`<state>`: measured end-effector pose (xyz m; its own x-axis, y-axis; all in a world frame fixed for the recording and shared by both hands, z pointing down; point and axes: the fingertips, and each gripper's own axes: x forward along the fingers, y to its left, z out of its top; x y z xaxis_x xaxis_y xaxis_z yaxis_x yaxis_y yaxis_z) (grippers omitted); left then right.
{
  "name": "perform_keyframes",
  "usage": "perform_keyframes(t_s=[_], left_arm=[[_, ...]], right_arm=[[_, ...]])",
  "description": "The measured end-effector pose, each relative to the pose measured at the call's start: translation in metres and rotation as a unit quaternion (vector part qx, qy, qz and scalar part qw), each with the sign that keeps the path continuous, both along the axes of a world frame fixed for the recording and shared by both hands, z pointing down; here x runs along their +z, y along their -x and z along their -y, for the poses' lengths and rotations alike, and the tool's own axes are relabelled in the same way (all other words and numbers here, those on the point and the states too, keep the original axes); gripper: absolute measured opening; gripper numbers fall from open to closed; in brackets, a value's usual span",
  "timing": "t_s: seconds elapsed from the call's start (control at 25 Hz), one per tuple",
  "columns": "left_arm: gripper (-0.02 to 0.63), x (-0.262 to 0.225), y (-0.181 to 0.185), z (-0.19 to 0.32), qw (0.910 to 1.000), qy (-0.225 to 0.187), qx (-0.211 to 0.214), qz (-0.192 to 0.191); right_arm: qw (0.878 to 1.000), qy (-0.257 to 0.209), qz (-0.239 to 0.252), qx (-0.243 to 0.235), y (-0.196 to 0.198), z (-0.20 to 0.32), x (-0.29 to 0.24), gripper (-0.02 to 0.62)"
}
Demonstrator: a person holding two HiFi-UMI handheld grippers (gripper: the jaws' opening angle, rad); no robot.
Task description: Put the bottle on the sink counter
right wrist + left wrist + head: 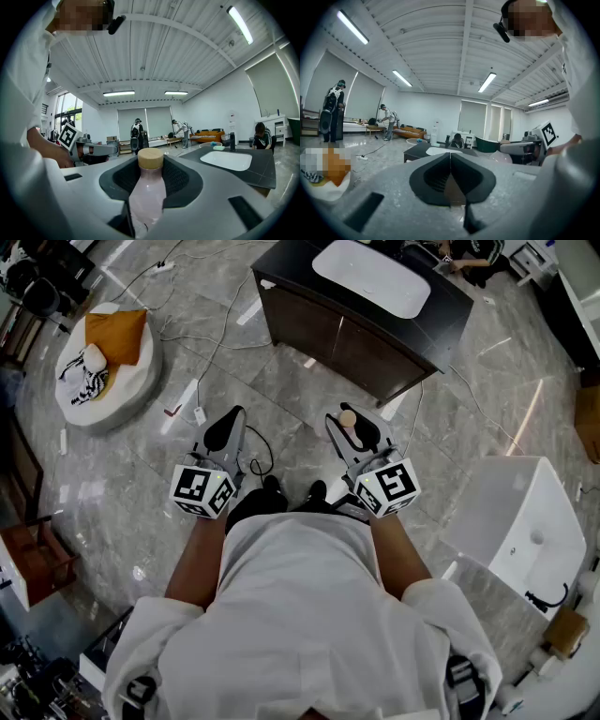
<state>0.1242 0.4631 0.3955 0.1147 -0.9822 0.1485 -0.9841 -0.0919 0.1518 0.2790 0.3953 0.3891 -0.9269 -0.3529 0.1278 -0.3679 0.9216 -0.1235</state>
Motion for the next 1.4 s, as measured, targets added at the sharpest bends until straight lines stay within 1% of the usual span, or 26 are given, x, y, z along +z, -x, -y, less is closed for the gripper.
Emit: perform_keyframes(t_s=[0.16,0.32,0.44,0.68,0.8,1.08,1.2,1.32,1.4], left_arm=[[0.017,0.000,0.006,-0.003,0.9999,-0.007,-0.002,0.009],[0.017,-0.002,0.024,-0.008,0.9999,-0.011,-0.010,0.006],[0.017,-0.001,0.031,-0.012,0.9999,-0.015,-0.005,0.003],[0.017,-0.001,0.052,-0.013,0.9999,-0.013,0.005,0.005],[0.017,-0.003,0.062,-0.013,0.9998,-0.016,0.014,0.003],[0.017,0.003,0.086,-0.014,0.9992,-0.016,0.031,-0.016],[0.017,0.012,0.088,-0.017,0.9983,-0.014,0.048,-0.030],[0.017,0.022,0.086,-0.015,0.9964,-0.004,0.072,-0.044],[0.017,0.027,0.087,-0.012,0.9960,0.002,0.075,-0.049]], right_arm=[[1.000,-0.011,-0.010,0.021,-0.003,-0.003,0.004,0.140],[0.999,-0.022,-0.020,0.046,0.003,-0.010,-0.001,0.140],[0.998,-0.029,-0.023,0.056,0.011,-0.015,-0.004,0.140],[0.995,-0.022,-0.019,0.092,0.023,-0.019,-0.004,0.140],[0.995,-0.015,-0.020,0.100,0.028,-0.021,-0.004,0.140],[0.994,-0.024,-0.024,0.104,0.046,-0.019,-0.009,0.140],[0.993,-0.024,-0.025,0.113,0.049,-0.019,-0.007,0.140],[0.993,-0.019,-0.022,0.117,0.050,-0.016,-0.006,0.140],[0.993,-0.013,-0.023,0.114,0.051,-0.013,-0.005,0.140]])
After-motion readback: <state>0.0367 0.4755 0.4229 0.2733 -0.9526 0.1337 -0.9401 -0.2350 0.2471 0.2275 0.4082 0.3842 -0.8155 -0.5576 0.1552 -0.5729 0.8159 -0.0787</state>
